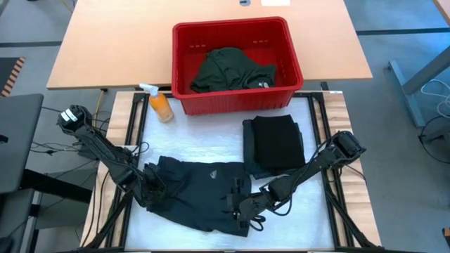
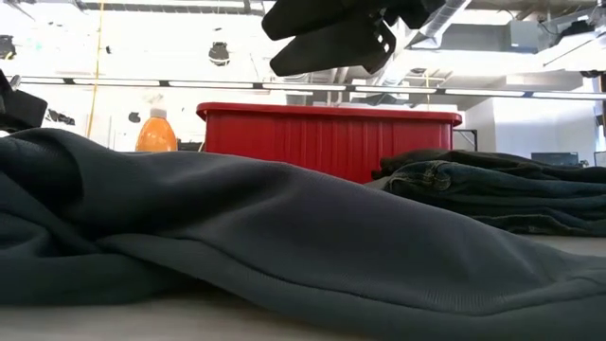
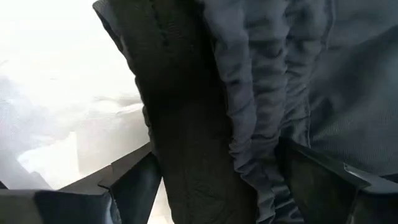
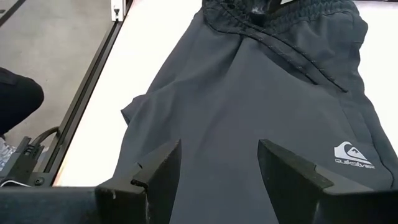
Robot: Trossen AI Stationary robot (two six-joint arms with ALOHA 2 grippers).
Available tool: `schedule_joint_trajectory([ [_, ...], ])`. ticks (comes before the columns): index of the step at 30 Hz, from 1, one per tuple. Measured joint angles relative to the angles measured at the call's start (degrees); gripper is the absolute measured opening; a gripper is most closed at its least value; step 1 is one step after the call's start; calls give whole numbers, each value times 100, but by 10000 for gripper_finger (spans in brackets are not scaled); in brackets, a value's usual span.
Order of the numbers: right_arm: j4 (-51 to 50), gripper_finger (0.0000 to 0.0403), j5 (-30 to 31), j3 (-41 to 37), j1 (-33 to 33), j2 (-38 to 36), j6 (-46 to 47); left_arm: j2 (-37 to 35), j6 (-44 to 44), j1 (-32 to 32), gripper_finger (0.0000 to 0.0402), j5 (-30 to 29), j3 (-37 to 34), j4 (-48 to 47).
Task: Fold Laundry from Bin
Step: Fold the black shorts
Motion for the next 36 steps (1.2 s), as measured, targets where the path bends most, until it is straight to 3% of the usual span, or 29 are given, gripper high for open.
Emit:
schedule_joint_trajectory([
  [5, 7, 240, 2, 0, -4, 0, 0, -38, -35, 4, 255, -49, 109, -290],
  [13, 21, 240, 26, 0, 71, 0, 93, -78, 506, 13, 29, -559, 110, -143],
  [18, 19, 240, 37, 0, 291, 0, 147, -303, 1040, 204, 22, -692, 358, -170],
  [21, 15, 240, 193, 0, 477, 0, 21, -493, 1496, 374, 22, -709, 855, -425],
  [26, -44, 240, 753, 0, 728, 0, 5, -612, 2238, 819, 22, -298, 2026, -1664],
  [30, 114, 240, 797, -13, 752, 0, 5, -468, 2750, 1272, 22, 89, 2975, -2740],
  [36, 2842, 240, 741, -1038, 520, -2, -502, 207, 3650, 1959, 21, 295, 4200, -4066],
])
